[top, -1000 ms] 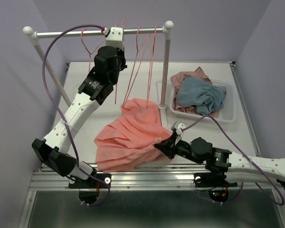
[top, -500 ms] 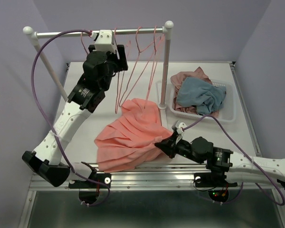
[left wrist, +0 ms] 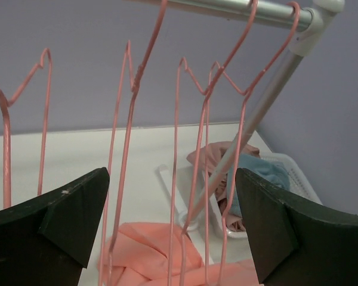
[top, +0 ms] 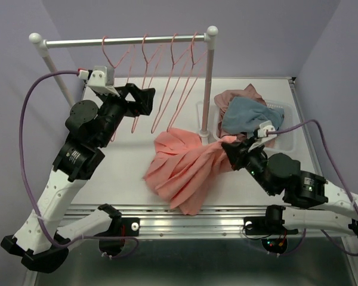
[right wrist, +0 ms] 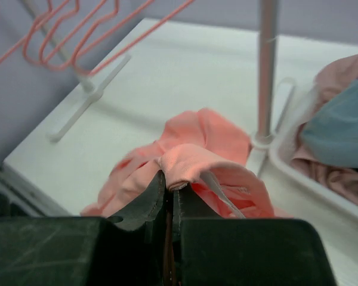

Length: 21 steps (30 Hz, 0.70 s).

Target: Remove the skirt from the hanger

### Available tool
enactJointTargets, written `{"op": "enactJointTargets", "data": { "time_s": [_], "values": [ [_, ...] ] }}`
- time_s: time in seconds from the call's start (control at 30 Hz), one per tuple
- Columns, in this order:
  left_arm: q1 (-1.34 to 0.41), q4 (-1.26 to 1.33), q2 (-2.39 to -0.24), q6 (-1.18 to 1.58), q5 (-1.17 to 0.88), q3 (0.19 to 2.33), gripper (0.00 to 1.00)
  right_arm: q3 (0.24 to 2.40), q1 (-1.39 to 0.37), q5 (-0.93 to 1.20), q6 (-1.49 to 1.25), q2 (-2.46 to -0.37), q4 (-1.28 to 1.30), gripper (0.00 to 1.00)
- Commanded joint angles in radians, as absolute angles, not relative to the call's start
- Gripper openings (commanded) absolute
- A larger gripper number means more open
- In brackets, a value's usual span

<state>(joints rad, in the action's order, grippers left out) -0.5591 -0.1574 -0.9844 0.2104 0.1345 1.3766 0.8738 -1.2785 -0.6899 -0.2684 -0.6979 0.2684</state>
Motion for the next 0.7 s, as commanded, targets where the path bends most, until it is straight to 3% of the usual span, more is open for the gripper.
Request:
{"op": "enactJointTargets", "data": {
  "time_s": [0.0, 0.13, 0.27, 0.4, 0.53, 0.67],
  "values": [
    [-0.561, -0.149, -0.899, 0.317, 0.077, 1.289, 0.99, 1.099, -1.289, -1.044, -0.188, -0.721, 0.350, 0.01],
    [-0.564, -0.182, -0.803, 0.367, 0.077, 1.206, 0.99, 1.337, -1.289, -1.188, -0.042, -0.807, 0.350, 0.01],
    [-0.565, -0.207, -0.735, 0.414, 0.083, 1.120, 0.99, 1.642, -1.289, -1.218, 0.191, -1.030, 0.350, 0.01],
    [-0.565, -0.238, -0.693, 0.442, 0.100, 1.054, 0.99, 2.047, -1.289, -1.227, 0.464, -1.219, 0.327, 0.01],
    [-0.565, -0.242, -0.635, 0.472, 0.077, 0.980, 0.99, 2.140, -1.289, -1.188, 0.823, -1.301, -0.025, 0.01],
    [-0.566, -0.279, -0.604, 0.502, 0.071, 0.927, 0.99, 2.273, -1.289, -1.097, 0.952, -1.400, -0.066, 0.01]
  ]
}}
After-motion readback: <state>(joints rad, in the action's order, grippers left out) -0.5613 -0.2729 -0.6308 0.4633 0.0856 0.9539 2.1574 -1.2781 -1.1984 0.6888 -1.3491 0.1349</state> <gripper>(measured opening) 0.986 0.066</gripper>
